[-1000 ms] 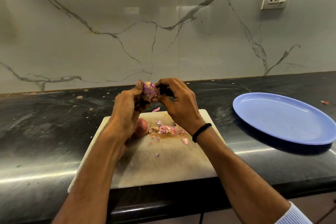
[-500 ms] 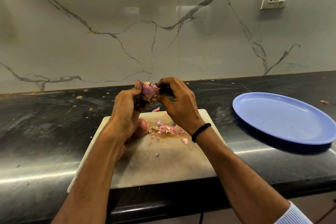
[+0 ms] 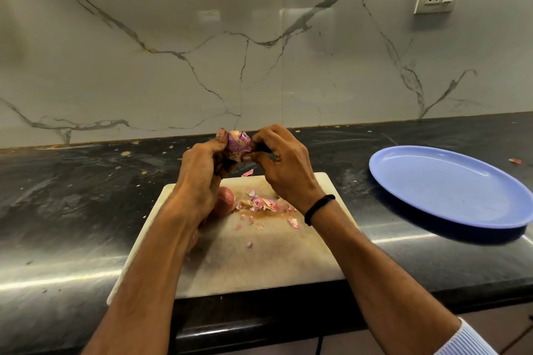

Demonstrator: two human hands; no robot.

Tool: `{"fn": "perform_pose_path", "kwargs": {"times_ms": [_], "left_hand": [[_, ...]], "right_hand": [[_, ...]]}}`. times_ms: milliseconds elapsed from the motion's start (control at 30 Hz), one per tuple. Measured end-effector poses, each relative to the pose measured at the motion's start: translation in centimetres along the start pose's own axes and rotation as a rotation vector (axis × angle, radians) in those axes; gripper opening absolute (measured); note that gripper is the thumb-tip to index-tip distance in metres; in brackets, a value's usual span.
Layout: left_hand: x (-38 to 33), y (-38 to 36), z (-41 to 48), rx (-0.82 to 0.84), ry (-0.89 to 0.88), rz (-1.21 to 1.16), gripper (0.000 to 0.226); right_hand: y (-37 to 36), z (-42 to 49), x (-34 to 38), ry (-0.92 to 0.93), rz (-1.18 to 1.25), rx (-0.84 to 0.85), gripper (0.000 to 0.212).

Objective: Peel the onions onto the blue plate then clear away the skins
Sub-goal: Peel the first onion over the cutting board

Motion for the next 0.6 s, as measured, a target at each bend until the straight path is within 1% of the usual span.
{"fn": "perform_pose_path", "kwargs": {"times_ms": [200,367,533,600], "left_hand": [[0.13,0.07,0.27,-0.017,0.02,-0.024,0.035],[0.11,0.12,0.31,-0.014,0.027,-0.021,0.039],[-0.03,0.3,0.33,0.005,0.029,-0.012,0.043],[-0.1,0.29,0.25,0.012,0.027,-0.013,0.041]], "right_hand": [[-0.01,0.1,0.09,-0.023,0.027,-0.004,0.011],[0.16,0.09,0.36,-0.007,0.037,-0.013,0.02],[0.14,0.1,0.16,-0.001,0.021,-0.033,0.013],[0.17,0.09,0.13,0.005,0.014,-0.046,0.01]]}}
Point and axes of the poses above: each hand's wrist, its own z-axis towards the middle knuckle, its own y-axis out of the back of the hand, x = y × z, the point moved 1 cm from there along z, towards the middle knuckle, and after that the axes turned 7 degrees about z, right-handed, at the moved point
